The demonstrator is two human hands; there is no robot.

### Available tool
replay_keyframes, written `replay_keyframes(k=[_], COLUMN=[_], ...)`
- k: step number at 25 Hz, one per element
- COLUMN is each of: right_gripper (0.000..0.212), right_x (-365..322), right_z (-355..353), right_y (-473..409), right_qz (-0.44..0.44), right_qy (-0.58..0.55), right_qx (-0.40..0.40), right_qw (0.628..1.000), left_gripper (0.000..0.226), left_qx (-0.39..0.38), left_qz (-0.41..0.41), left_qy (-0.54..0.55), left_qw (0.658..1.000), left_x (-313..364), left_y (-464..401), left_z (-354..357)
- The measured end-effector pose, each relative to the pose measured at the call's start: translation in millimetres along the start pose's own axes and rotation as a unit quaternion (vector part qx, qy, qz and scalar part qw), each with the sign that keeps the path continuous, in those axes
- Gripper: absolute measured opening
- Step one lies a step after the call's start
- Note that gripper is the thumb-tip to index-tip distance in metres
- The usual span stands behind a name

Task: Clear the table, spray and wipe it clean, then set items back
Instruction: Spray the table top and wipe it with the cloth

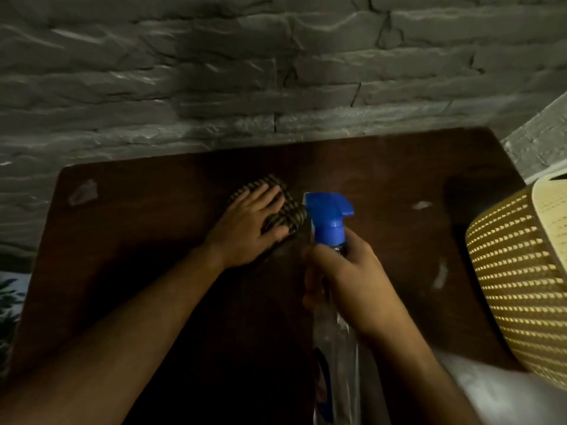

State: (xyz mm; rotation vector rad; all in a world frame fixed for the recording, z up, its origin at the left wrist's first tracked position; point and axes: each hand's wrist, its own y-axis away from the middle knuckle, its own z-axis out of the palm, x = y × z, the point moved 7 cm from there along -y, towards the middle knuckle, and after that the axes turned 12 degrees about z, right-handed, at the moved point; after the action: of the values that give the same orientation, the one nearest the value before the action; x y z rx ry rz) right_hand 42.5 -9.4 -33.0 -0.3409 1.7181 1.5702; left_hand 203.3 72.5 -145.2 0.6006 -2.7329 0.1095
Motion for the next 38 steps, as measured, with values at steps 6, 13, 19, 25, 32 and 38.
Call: replay_keyframes(k=[6, 13, 19, 25, 32, 38], right_gripper=[0.014, 0.023, 0.023, 0.028, 0.026, 0.026], right_x=[-19, 5, 30, 57, 72, 101], right_z=[-7, -11, -10, -5, -22, -43], right_y=[-1, 17, 20, 24, 49, 71], right_qz=[-0.05, -0.012, 0.031, 0.059, 0.051, 0.055], right_qy=[0.063, 0.052, 0.009, -0.019, -0.015, -0.022], right_qx=[0.064, 0.051, 0.014, -0.001, -0.011, -0.004], right_qw=[0.995, 0.997, 0.999, 0.998, 0.999, 0.998], left_gripper=[0.065, 0.067, 0.072, 0.061, 0.072, 0.065], left_qx=[0.019, 0.031, -0.01, 0.025, -0.006, 0.041], left_qz=[-0.145, -0.052, -0.028, -0.131, 0.029, -0.221], left_qy=[-0.026, -0.009, 0.0, -0.023, -0.019, -0.003], left_qw=[0.989, 0.998, 1.0, 0.991, 0.999, 0.974], left_x=[-59, -53, 0, -55, 36, 13], left_y=[-45, 12, -10, -12, 57, 8], left_z=[-30, -18, -8, -31, 6, -22])
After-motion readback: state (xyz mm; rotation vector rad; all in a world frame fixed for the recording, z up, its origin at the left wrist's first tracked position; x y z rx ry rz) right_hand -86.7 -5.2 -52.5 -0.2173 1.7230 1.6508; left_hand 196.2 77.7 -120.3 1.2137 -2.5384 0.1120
